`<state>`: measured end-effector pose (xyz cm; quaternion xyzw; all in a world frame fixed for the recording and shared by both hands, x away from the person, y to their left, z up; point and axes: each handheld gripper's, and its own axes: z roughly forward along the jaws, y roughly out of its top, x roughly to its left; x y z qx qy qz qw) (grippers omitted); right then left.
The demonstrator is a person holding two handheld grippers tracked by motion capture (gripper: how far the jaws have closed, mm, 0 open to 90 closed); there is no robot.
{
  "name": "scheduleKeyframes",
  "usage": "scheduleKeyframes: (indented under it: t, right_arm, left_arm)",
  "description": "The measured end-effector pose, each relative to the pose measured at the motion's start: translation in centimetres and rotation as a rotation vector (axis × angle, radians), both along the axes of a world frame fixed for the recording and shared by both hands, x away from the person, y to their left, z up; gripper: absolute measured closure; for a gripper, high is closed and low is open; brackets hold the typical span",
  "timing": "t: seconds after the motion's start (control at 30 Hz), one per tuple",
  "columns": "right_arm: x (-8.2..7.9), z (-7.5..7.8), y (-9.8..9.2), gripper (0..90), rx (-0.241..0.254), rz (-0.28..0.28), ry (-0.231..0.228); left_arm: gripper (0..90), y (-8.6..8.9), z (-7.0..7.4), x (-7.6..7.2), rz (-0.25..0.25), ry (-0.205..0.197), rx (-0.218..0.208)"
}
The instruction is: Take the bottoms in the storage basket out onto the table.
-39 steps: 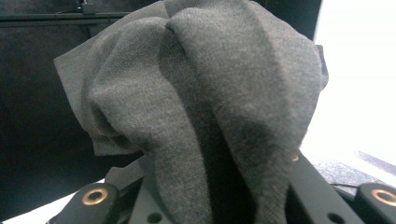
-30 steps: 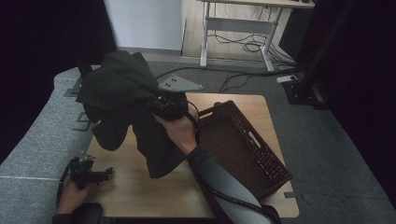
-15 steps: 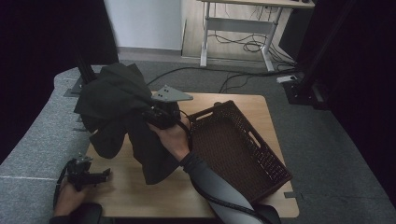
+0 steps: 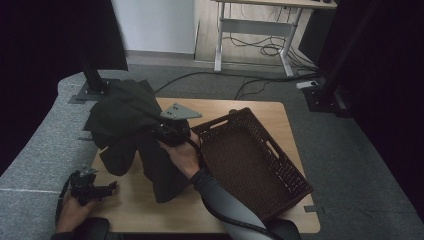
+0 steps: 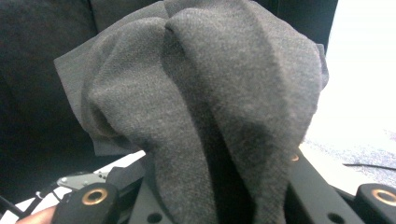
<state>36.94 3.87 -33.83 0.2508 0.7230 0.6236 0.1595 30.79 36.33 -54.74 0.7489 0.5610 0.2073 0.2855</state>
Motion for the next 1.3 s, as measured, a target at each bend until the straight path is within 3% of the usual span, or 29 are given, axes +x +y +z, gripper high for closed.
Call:
scheduleKeyframes:
  t: [0.73, 1.3]
  right_arm:
    - [0.3, -7.1, 0.6, 73.4, -0.042, -0.041, 0.057]
    - [0.7, -11.3, 0.2, 73.0, -0.095, -0.078, 0.104]
  left_arm:
    - [0.0, 0.0, 0.0, 0.0, 0.000, 0.000, 0.001]
    - [0.0, 0.0, 0.0, 0.0, -0.003, 0.002, 0.005]
